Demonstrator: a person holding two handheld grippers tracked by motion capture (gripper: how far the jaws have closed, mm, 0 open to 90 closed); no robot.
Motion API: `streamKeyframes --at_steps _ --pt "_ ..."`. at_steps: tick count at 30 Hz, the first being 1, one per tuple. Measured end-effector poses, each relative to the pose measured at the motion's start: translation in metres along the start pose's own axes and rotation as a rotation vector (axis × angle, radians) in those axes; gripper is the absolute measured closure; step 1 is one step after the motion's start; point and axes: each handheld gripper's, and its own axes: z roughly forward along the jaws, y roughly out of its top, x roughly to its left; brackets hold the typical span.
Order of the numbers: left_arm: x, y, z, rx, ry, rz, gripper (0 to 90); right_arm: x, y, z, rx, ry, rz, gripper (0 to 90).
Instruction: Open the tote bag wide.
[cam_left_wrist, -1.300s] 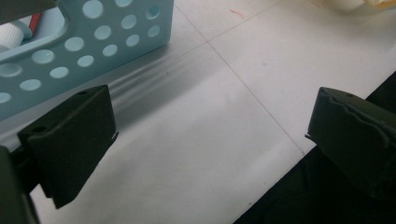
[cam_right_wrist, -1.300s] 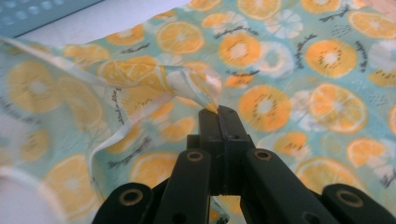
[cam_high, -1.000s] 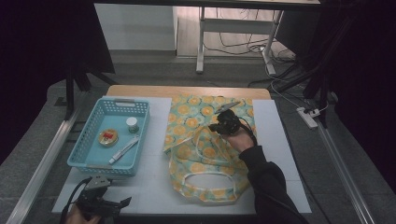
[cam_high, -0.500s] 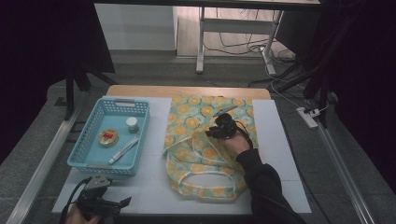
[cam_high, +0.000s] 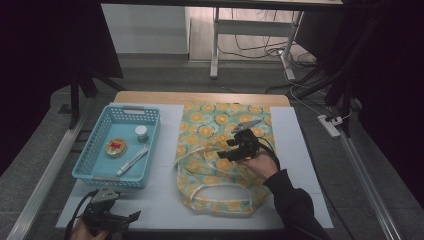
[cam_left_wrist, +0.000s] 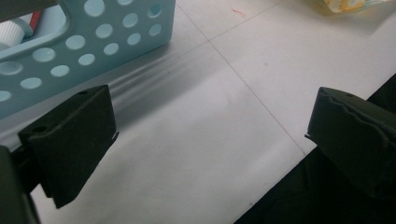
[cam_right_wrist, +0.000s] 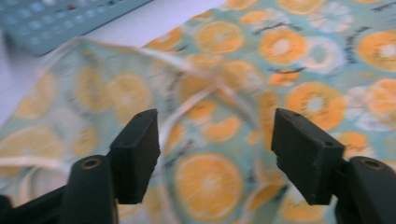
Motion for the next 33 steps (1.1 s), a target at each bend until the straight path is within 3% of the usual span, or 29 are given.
streamKeyframes --at_steps 5,6,10,14,17,20,23,25,27,28,29,33 --pt "0.0 0.0 0.0 0.0 0.001 -0.001 1.2 0.018 -0.01 -0.002 0.013 0.04 -0.023 21.8" --pt "0.0 0.0 0.0 0.001 0.001 0.0 1.3 0.026 -0.017 0.0 0.036 0.049 -0.043 16.8" --pt "0.0 0.0 0.0 0.0 0.001 0.0 1.2 0.033 -0.026 0.002 0.067 0.048 -0.057 15.2" --pt "0.0 0.0 0.0 0.001 0.001 0.001 1.3 0.034 -0.04 0.004 0.11 0.039 -0.053 17.4" --pt "0.0 0.0 0.0 0.0 0.002 0.002 1.3 0.028 -0.054 0.007 0.146 0.026 -0.041 24.2" --pt "-0.001 0.0 0.0 0.0 0.003 0.004 1.3 0.023 -0.062 0.01 0.174 -0.021 -0.066 28.0" --pt "-0.001 0.0 0.0 0.0 0.003 0.004 1.3 0.022 -0.063 0.01 0.166 -0.036 -0.073 30.3" --pt "0.0 0.0 0.0 0.0 0.003 0.003 1.3 0.024 -0.064 0.009 0.186 -0.078 -0.148 35.9" --pt "-0.001 0.0 0.0 0.0 0.003 0.004 1.3 0.024 -0.064 0.009 0.185 -0.07 -0.145 38.5" --pt "-0.001 0.0 0.0 0.001 0.003 0.005 1.3 0.025 -0.064 0.007 0.188 -0.057 -0.162 53.2" --pt "-0.001 0.0 0.0 0.002 0.005 0.005 1.3 0.025 -0.064 0.006 0.193 -0.056 -0.169 60.8" --pt "-0.001 0.0 0.0 0.003 0.005 0.006 1.3 0.025 -0.064 0.004 0.197 -0.035 -0.185 84.0"
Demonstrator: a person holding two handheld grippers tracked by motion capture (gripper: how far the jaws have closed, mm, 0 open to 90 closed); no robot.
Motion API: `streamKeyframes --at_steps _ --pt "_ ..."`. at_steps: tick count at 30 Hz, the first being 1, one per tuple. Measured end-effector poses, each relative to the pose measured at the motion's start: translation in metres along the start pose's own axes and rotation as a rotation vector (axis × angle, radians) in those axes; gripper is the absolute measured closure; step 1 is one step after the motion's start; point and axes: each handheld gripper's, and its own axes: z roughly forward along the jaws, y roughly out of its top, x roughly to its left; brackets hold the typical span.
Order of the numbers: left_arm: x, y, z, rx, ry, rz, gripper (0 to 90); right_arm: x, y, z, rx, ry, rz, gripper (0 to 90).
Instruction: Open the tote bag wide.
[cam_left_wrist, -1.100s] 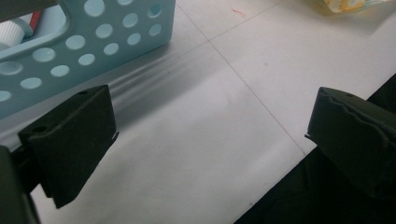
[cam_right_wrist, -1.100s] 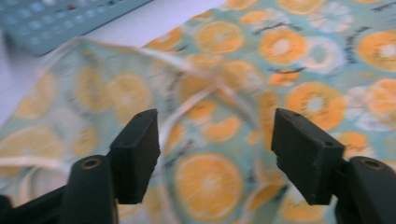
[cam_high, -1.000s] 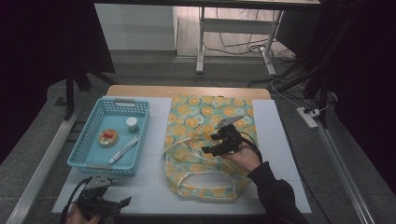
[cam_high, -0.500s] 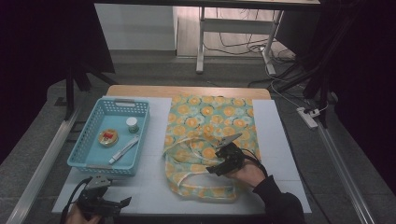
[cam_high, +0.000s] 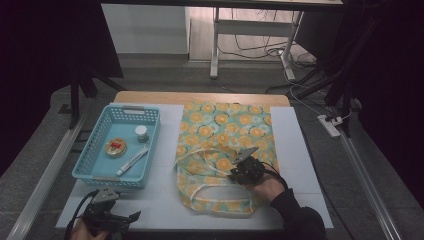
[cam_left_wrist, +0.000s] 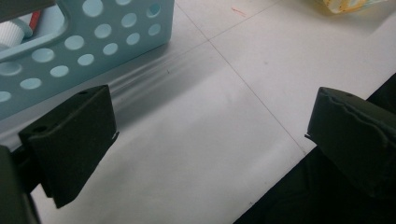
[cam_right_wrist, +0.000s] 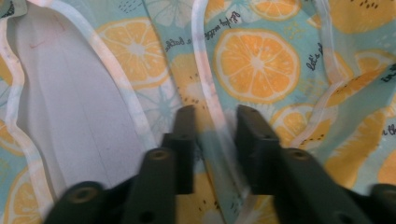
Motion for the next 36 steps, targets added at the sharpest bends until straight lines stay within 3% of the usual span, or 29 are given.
streamKeyframes --at_steps 2,9,10,19,23,24,29,31,32,33,34,35,36 --pt "0.0 0.0 0.0 0.0 0.001 0.0 1.3 -0.001 0.0 0.0 -0.002 -0.001 0.005 90.0" --pt "0.0 0.0 0.0 0.0 0.0 -0.001 1.4 -0.003 0.001 0.0 0.002 0.014 0.038 90.0" --pt "0.0 0.0 0.0 0.0 0.0 -0.001 1.4 -0.006 0.0 -0.001 -0.016 0.028 0.069 90.0" --pt "0.0 0.0 0.0 0.0 0.001 -0.001 1.4 -0.014 0.006 -0.016 -0.111 0.046 0.126 90.0" --pt "0.0 0.0 0.0 0.001 0.001 -0.001 1.4 -0.013 0.004 -0.012 -0.078 0.022 0.106 90.0" --pt "0.0 0.0 0.0 0.001 0.001 -0.001 1.4 -0.013 0.001 -0.007 -0.044 0.0 0.084 90.0" --pt "0.0 0.0 0.0 0.0 0.001 -0.001 1.4 -0.014 -0.003 -0.003 -0.017 0.004 0.085 90.0" --pt "0.0 0.0 0.0 0.0 0.001 -0.001 1.4 -0.014 -0.004 -0.004 -0.014 0.007 0.082 78.4" --pt "0.0 0.0 0.0 -0.001 0.001 -0.001 1.4 -0.012 -0.005 -0.004 -0.018 -0.005 0.074 66.3" --pt "0.0 0.0 0.0 -0.001 0.001 -0.001 1.4 -0.012 -0.005 -0.004 -0.018 -0.005 0.074 66.3" --pt "0.0 0.0 0.0 -0.001 0.0 0.0 1.4 -0.011 -0.006 -0.004 -0.02 0.002 0.076 60.6" --pt "0.0 0.0 0.0 -0.001 0.0 0.0 1.4 -0.008 -0.006 -0.003 -0.013 -0.037 0.057 47.0" --pt "0.0 0.0 0.0 -0.001 0.001 0.0 1.4 -0.008 -0.006 -0.003 -0.013 -0.037 0.057 47.0"
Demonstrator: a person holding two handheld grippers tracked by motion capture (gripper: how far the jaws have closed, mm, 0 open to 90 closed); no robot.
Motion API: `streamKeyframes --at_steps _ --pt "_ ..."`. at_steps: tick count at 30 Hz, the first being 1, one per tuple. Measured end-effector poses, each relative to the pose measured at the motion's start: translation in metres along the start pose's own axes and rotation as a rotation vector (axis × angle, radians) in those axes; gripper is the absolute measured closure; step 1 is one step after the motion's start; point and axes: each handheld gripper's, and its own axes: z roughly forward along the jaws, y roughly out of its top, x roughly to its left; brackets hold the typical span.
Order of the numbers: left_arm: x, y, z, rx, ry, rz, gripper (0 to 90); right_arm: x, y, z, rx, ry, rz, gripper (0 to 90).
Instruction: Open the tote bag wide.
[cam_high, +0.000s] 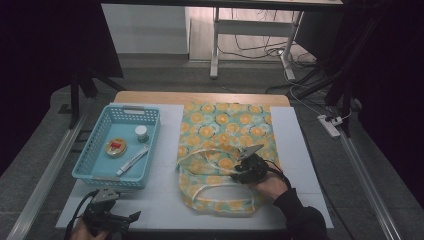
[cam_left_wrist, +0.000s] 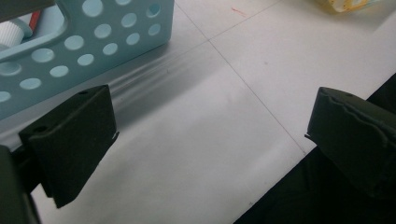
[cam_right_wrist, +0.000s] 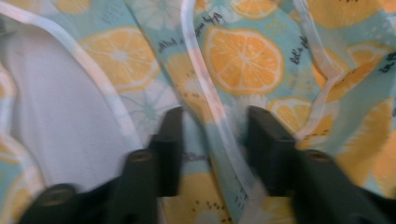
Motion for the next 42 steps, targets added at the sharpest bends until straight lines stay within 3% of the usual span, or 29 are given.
streamKeyframes --at_steps 1,6,7,8,9,12,13,18,21,28,33,42 --pt "0.0 0.0 0.0 0.0 0.0 0.0 1.4 -0.002 -0.001 0.002 0.003 -0.037 0.011 36.9" --pt "0.0 0.0 0.0 0.002 0.0 -0.001 1.4 -0.006 -0.001 0.004 -0.005 -0.035 0.016 37.7" --pt "0.0 0.0 0.0 0.003 0.0 0.0 1.5 -0.007 0.001 0.004 -0.005 -0.023 0.004 50.9" --pt "0.0 0.0 0.0 0.003 0.001 0.001 1.5 -0.007 0.001 0.004 -0.005 -0.023 0.004 50.9" --pt "0.0 0.0 0.0 0.004 0.001 0.002 1.5 -0.007 0.002 0.004 -0.007 -0.018 -0.009 57.0" --pt "0.0 0.0 0.0 0.004 0.002 0.003 1.4 -0.005 0.004 0.005 -0.012 -0.005 -0.034 76.8" --pt "0.0 0.0 0.0 0.005 0.002 0.003 1.5 -0.006 0.004 0.005 -0.02 -0.001 -0.039 89.1" --pt "0.0 0.0 0.001 0.005 0.003 0.002 1.5 -0.01 0.005 0.006 -0.014 0.012 -0.008 90.0" --pt "0.0 0.0 0.001 0.003 0.001 0.0 1.5 -0.015 0.006 0.005 -0.011 0.044 0.035 90.0" --pt "0.0 0.0 0.001 0.004 0.001 -0.002 1.5 -0.019 0.02 -0.016 -0.111 0.087 0.078 90.0" --pt "0.0 0.0 0.001 0.004 0.0 -0.008 1.5 -0.021 0.033 -0.029 -0.165 0.084 0.071 90.0" --pt "0.001 0.0 0.001 0.003 0.0 -0.008 1.5 -0.027 0.06 -0.047 -0.21 0.056 0.048 90.0"
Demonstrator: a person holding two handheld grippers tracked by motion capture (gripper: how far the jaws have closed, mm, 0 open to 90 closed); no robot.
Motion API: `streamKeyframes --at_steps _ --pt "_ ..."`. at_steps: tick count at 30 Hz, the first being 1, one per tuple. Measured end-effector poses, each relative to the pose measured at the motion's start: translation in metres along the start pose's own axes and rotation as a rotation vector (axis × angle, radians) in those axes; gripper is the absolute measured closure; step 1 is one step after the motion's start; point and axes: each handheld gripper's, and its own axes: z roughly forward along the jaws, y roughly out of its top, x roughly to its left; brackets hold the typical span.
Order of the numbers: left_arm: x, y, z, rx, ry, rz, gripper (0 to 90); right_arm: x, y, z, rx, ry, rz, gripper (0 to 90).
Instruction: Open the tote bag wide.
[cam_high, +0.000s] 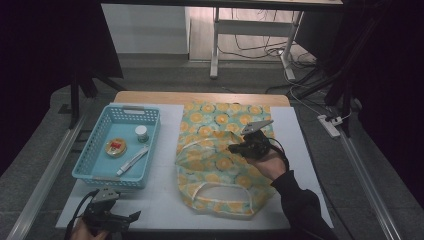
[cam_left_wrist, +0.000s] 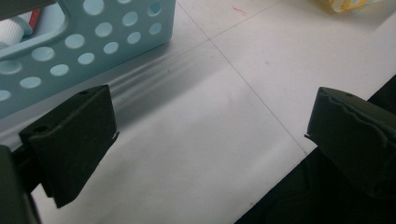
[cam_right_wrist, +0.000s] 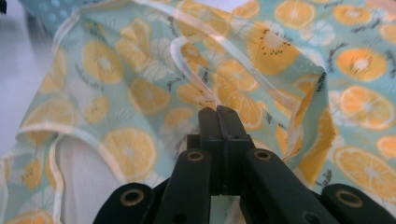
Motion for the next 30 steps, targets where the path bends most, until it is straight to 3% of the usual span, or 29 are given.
streamKeyframes --at_steps 16,30 --pt "0.001 0.0 -0.001 -0.003 -0.005 0.0 1.4 -0.012 0.051 -0.007 -0.066 0.002 0.015 90.0" --pt "0.002 0.0 -0.001 -0.009 -0.009 -0.006 1.3 -0.016 0.078 -0.014 -0.096 -0.017 0.006 90.0"
